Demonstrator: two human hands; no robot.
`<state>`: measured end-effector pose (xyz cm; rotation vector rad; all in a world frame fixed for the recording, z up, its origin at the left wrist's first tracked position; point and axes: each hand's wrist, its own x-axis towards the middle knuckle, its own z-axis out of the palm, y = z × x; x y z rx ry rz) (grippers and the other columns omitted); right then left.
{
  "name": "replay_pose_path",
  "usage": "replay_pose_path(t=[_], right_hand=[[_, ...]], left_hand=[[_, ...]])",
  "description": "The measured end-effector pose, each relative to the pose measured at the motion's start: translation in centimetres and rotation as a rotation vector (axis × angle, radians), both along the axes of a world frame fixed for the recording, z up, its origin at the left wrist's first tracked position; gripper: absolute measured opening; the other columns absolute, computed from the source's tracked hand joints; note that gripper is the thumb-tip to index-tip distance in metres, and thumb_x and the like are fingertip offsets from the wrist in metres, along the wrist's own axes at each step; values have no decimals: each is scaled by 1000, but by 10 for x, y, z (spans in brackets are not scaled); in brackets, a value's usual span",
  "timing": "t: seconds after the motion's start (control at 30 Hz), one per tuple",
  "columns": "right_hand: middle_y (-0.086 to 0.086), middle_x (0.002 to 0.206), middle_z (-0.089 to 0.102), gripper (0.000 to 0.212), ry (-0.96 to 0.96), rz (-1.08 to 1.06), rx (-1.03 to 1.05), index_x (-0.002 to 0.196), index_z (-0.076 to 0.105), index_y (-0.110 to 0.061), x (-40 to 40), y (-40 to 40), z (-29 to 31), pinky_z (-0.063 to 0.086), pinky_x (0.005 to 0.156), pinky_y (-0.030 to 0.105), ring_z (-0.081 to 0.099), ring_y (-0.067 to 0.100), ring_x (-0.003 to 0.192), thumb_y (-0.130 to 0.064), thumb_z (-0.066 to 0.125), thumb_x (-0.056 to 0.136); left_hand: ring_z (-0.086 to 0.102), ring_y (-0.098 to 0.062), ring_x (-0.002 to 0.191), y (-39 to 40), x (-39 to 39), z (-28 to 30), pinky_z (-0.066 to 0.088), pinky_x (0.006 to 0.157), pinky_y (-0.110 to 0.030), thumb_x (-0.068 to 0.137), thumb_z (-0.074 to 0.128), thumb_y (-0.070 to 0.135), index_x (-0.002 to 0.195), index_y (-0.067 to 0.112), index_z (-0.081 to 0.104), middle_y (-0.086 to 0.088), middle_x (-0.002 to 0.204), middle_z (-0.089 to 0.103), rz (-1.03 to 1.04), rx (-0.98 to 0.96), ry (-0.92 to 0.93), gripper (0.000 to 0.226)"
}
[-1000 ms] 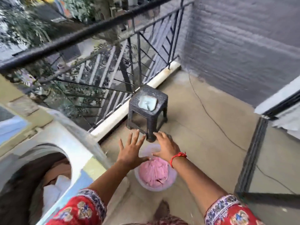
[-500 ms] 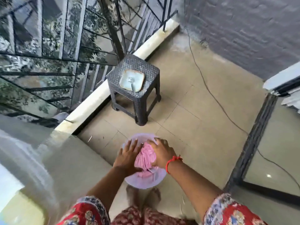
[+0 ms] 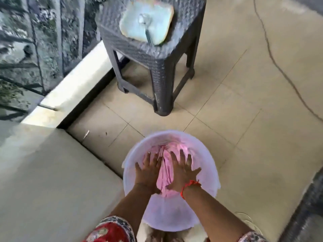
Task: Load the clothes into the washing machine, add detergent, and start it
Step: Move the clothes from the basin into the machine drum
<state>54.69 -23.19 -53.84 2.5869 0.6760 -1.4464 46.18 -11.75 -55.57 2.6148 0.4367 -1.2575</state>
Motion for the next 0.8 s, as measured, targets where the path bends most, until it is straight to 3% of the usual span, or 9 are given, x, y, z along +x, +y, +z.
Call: replay_pose_path(t=[0.17,0.3,0.4,0.5,0.57,0.67,0.8], right_hand=[[-4,148,-44,140,35,-43,-70,142,-27,-47,0,0,-88,17,99,80,-22,43,143,-66,80,54],[-2,153,-38,145,102,-95,-123,141,-25,-52,10,1,-133,24,92,82,-24,44,142,-53,89,51],[-3,146,-47,149,135,-79,-133,137,-27,-56,5,-4,-157,24,87,85,-31,46,138,-46,93,49],[-3,138,-56,150,32,-32,-154,127,-40,-57,-13,-10,-189,27,84,85,-29,48,138,-27,91,61],[-2,135,-58,145,-41,-27,-157,119,-46,-58,-21,-12,-211,26,81,86,-27,49,138,-19,85,71],[-3,143,-49,125,-45,-67,-117,130,-33,-60,-26,-8,-237,24,85,86,-33,48,135,-14,73,82],[1,154,-33,103,-130,-65,-98,139,-17,-60,-32,-2,-258,29,87,83,-26,49,138,-3,55,92]], left_hand=[[-17,-36,146,0,1,-87,16,105,-73,52,76,70,149,30,-19,-4,159,-21,-19,-2,8,141],[-24,-38,143,-5,6,-133,29,98,-74,46,80,69,140,37,-33,-6,155,-31,-18,-30,16,150],[-31,-41,138,-15,9,-156,33,89,-78,44,81,69,138,38,-37,-4,148,-44,-14,-43,48,154],[-35,-45,135,-23,1,-186,39,82,-76,42,78,74,133,39,-43,-5,139,-53,-40,22,48,155],[-32,-46,137,-24,-5,-204,40,83,-74,49,79,70,134,41,-40,-7,143,-48,-17,42,43,149],[-24,-45,141,-24,-5,-223,42,83,-69,63,78,58,139,44,-31,-3,150,-40,8,57,19,134],[-15,-42,144,-28,-2,-236,44,84,-61,86,64,40,146,42,-17,0,158,-26,61,87,-32,101]])
